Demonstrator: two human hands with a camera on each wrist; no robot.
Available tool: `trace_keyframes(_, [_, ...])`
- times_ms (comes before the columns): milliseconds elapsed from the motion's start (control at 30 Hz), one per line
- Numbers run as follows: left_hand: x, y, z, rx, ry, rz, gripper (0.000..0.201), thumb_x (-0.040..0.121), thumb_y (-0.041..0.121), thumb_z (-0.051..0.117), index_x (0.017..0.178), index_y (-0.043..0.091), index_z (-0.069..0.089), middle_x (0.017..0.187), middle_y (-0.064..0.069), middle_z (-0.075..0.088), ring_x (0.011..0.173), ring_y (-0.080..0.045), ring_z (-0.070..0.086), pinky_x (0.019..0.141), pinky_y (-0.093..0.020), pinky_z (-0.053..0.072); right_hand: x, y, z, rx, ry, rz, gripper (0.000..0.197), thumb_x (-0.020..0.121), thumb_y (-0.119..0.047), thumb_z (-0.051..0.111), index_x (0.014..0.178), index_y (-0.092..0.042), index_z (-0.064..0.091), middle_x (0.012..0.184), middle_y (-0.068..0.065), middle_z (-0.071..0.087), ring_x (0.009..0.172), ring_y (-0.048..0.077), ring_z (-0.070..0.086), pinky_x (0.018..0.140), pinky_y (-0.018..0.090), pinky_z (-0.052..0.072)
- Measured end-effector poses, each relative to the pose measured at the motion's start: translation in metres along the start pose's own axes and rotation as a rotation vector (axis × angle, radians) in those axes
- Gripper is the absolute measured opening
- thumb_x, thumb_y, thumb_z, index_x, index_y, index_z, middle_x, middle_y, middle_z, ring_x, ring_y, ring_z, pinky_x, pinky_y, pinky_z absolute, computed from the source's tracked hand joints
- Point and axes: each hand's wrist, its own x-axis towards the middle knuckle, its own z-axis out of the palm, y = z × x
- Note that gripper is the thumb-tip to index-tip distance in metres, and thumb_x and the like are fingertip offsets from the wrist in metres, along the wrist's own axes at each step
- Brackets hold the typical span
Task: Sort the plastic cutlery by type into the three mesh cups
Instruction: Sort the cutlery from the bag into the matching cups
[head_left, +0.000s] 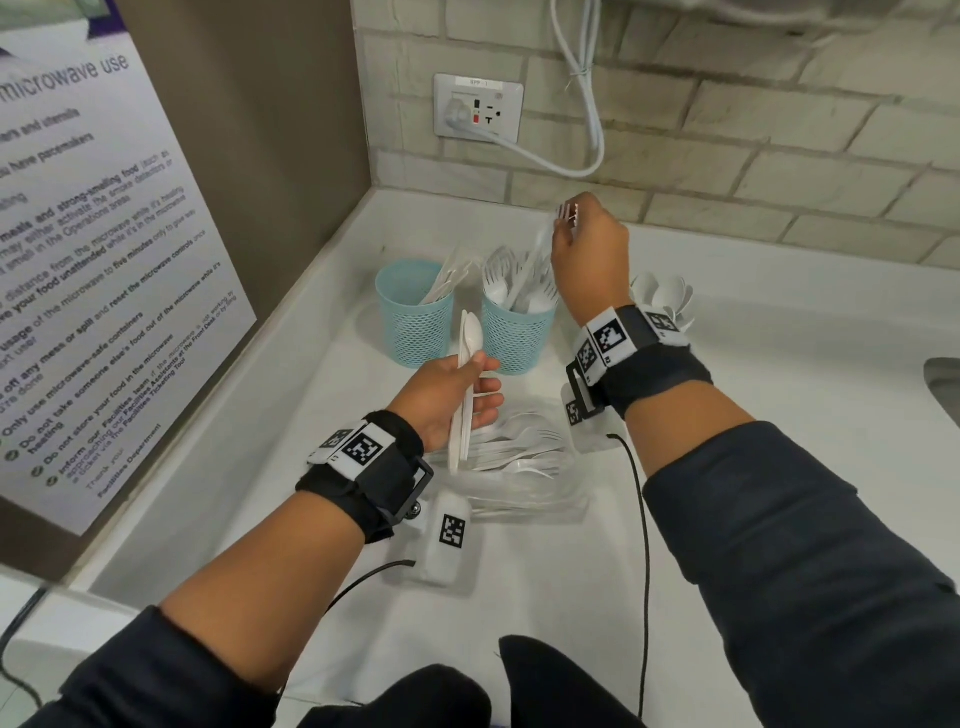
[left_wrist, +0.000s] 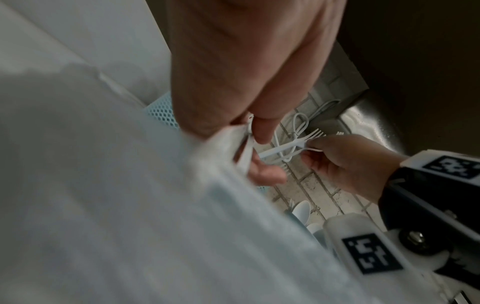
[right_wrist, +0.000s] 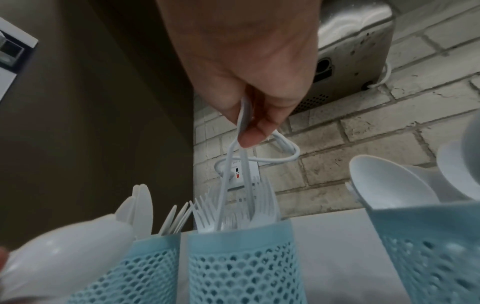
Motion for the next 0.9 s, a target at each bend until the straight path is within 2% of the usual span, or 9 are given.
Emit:
trace_keyframes(167, [-0.001,0.0,-0.003,0.032,-0.003,-0.004,0.023,0.099,0.028,0.042,0.092,0.015,0.06,0.079,-0.004,0.057,0.068,-0.014,0.058,0.048,-0.018,0.052,0.006,-0.002,-0.002,-0.101,-0.04,0.08,0.021,0.093,-0.001,0.039,0.104,0.007,0.055,0.103,0.024,0.063,0.094,0.034,0.059,0.059,0.018,0.024])
trace_keyframes(267, [-0.001,0.0,-0.002,0.042,-0.004,-0.013,0.023,0.099,0.028,0.042,0.092,0.016,0.06,0.079,-0.003,0.057,0.068,-0.013,0.057,0.048,-0.017,0.051,0.0,0.004,0.005,-0.179,-0.163,0.091,0.026,0.09,0.003,0.038,0.111,0.006,0.053,0.105,0.026,0.062,0.096,0.037,0.059,0.066,0.031,0.035])
trace_keyframes(333, [-0.002,0.001,-0.002,0.057,-0.001,-0.012,0.023,0.099,0.028,0.042,0.093,0.016,0.06,0.079,-0.002,0.057,0.067,-0.012,0.057,0.047,-0.017,0.05,-0.006,0.01,0.013,-0.259,-0.247,0.072,0.027,0.09,0.0,0.04,0.114,0.003,0.053,0.106,0.024,0.061,0.097,0.037,0.058,0.068,0.032,0.038])
trace_keyframes(500, [-0.002,0.0,-0.001,0.074,-0.001,-0.024,0.022,0.099,0.029,0.042,0.105,0.016,0.058,0.079,-0.001,0.06,0.062,-0.01,0.055,0.046,-0.016,0.047,-0.018,0.015,0.019,-0.444,-0.385,0.007,0.031,0.093,-0.014,0.043,0.12,-0.002,0.05,0.119,0.023,0.049,0.109,0.037,0.05,0.08,0.037,0.042])
trace_keyframes(600, [-0.001,0.0,-0.001,0.049,-0.006,-0.035,0.023,0.1,0.028,0.039,0.109,0.013,0.055,0.077,-0.001,0.058,0.056,-0.008,0.049,0.043,-0.015,0.04,-0.018,0.01,0.018,-0.526,-0.467,0.008,0.052,0.092,-0.036,0.05,0.133,-0.007,0.04,0.131,0.021,0.037,0.122,0.036,0.036,0.094,0.041,0.038])
trace_keyframes(667, [-0.001,0.002,0.0,0.021,-0.008,-0.032,0.025,0.101,0.025,0.036,0.112,0.012,0.053,0.076,-0.001,0.056,0.056,-0.008,0.044,0.042,-0.015,0.035,-0.017,0.003,0.015,-0.501,-0.415,-0.033,0.06,0.089,-0.043,0.053,0.137,-0.01,0.037,0.132,0.019,0.035,0.122,0.034,0.034,0.098,0.041,0.035])
trace_keyframes(733, [-0.002,0.004,0.0,-0.015,-0.02,-0.037,0.025,0.101,0.024,0.034,0.111,0.011,0.053,0.076,-0.001,0.054,0.058,-0.008,0.041,0.042,-0.015,0.033,-0.015,-0.005,0.01,-0.313,-0.265,-0.099,0.054,0.087,-0.036,0.057,0.133,-0.011,0.043,0.126,0.016,0.04,0.116,0.03,0.04,0.095,0.037,0.037])
trace_keyframes(800, [-0.002,0.005,0.0,-0.04,-0.031,-0.046,0.024,0.101,0.025,0.034,0.107,0.012,0.053,0.076,-0.001,0.054,0.057,-0.008,0.041,0.042,-0.015,0.032,-0.013,-0.016,0.005,-0.08,-0.219,-0.126,0.037,0.087,-0.03,0.058,0.119,-0.01,0.055,0.11,0.01,0.052,0.096,0.022,0.052,0.081,0.029,0.042])
trace_keyframes(900, [-0.002,0.004,0.0,-0.025,-0.018,-0.039,0.023,0.101,0.026,0.036,0.109,0.012,0.052,0.076,-0.001,0.055,0.057,-0.008,0.041,0.043,-0.016,0.034,-0.013,-0.028,0.0,-0.06,-0.475,-0.168,0.022,0.086,-0.031,0.062,0.093,-0.01,0.066,0.069,-0.006,0.055,0.068,0.012,0.052,0.068,0.024,0.04])
